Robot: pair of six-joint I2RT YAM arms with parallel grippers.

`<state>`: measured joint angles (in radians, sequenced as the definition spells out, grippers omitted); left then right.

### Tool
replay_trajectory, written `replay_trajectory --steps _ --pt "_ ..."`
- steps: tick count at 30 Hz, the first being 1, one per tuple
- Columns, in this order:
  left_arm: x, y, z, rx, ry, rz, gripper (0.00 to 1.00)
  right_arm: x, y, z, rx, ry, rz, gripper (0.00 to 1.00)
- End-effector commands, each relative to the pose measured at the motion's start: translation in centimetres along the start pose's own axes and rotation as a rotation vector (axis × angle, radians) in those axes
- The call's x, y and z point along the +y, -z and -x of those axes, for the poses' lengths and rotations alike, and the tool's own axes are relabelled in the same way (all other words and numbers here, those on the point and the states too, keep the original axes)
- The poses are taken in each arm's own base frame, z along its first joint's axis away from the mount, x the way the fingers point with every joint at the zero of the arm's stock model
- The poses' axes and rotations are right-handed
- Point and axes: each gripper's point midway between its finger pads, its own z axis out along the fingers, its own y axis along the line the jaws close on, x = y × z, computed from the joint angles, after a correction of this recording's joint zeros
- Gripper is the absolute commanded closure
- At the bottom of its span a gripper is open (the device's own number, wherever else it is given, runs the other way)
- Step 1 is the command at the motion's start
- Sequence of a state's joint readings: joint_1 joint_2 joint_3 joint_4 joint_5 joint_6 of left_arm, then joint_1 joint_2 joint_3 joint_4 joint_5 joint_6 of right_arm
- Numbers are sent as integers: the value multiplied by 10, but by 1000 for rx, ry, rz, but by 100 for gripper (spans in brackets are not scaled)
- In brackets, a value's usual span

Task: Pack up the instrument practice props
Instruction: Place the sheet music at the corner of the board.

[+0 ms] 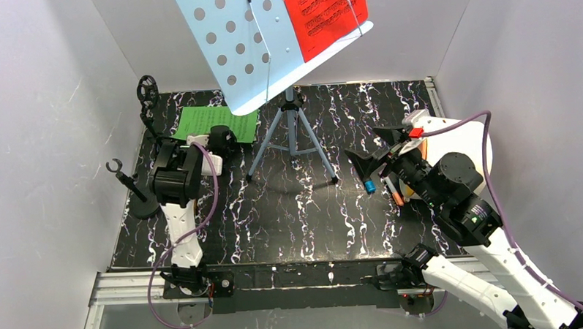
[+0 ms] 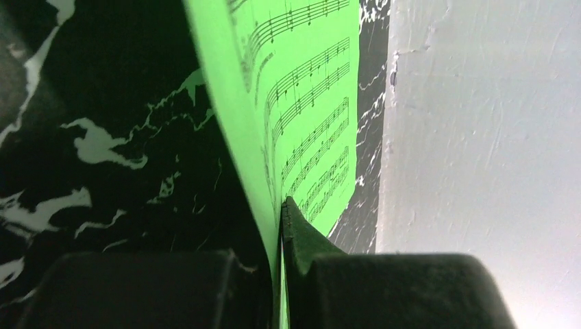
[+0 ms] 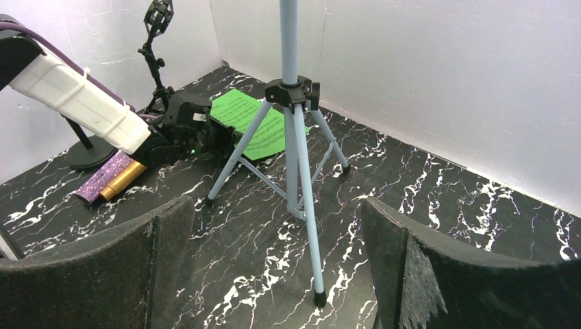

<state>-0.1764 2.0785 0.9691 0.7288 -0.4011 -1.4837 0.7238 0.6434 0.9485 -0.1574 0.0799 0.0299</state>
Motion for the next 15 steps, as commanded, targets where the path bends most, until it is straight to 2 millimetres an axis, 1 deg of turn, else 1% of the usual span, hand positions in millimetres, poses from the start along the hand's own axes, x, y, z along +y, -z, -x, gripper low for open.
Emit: replay_trajectory --steps 1,5,10,15 --pt "-23 -10 17 -117 87 -43 100 -4 -3 -1 -11 -9 -23 1" --pt "-25 -21 11 -107 99 -48 99 -4 -3 -1 -7 -8 -25 1" --pt "-28 -31 4 -94 76 -57 98 -4 -3 -3 -4 -8 -26 1" --pt "-31 -36 6 -114 77 -61 95 -4 -4 -5 1 -19 -23 1"
